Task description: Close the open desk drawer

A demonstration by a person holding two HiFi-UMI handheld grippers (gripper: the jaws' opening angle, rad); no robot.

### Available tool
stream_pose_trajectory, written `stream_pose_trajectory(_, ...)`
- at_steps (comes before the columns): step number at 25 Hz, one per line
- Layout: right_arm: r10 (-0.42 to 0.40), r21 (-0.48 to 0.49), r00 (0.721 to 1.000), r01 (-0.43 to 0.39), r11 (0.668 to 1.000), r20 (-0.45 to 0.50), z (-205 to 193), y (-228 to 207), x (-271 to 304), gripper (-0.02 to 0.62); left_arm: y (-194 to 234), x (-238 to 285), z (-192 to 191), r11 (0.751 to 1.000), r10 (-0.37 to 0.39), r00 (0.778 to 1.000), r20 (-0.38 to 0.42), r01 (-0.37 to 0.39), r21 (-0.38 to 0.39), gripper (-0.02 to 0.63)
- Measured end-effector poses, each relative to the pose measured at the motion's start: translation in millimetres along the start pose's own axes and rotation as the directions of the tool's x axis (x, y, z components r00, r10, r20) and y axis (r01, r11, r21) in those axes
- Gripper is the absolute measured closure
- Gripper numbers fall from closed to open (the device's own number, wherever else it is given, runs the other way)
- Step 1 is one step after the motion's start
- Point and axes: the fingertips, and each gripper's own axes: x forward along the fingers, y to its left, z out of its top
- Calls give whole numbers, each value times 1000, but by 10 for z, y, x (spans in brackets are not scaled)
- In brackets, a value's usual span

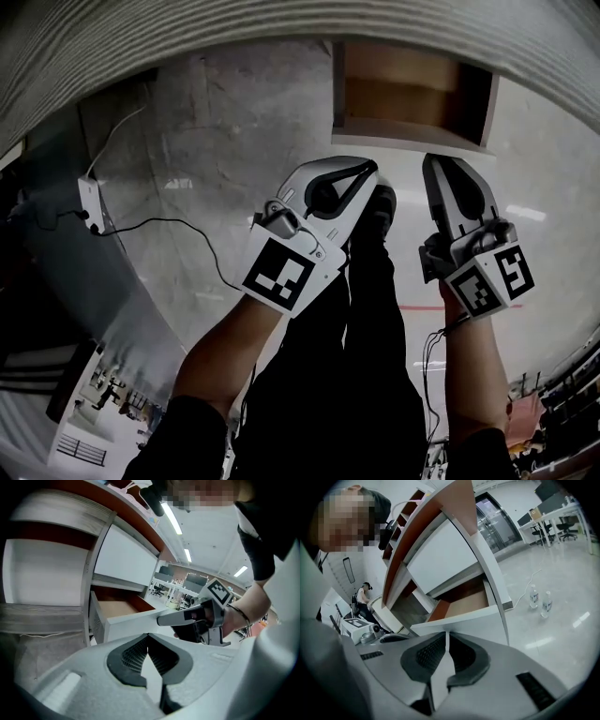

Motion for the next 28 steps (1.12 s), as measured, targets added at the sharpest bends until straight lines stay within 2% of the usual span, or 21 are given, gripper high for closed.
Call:
stream_pose_trajectory(5,13,-36,999,-12,999,38,262,-17,116,560,135,59,201,998,23,998,54,-25,49,598)
stream_pose_trajectory(13,17,-65,998,-12,998,68,534,-149,355,560,472,201,334,993,87,994,64,-91,71,598)
stream_pose_trajectory(19,21,-67,996,-15,998,90,674,-224,425,561,601,396,582,979,108,989,102,-123,161,598)
stream_pose_trajectory(24,-18,-83,995,26,996,96,761,-332,460,561,727,469,734,973,125,983,134,-148,179,598)
stream_pose_trajectory(28,-17,-132,992,33,991,122,870,-289,488,561,764,453,837,968,137,978,156,-165,191,598)
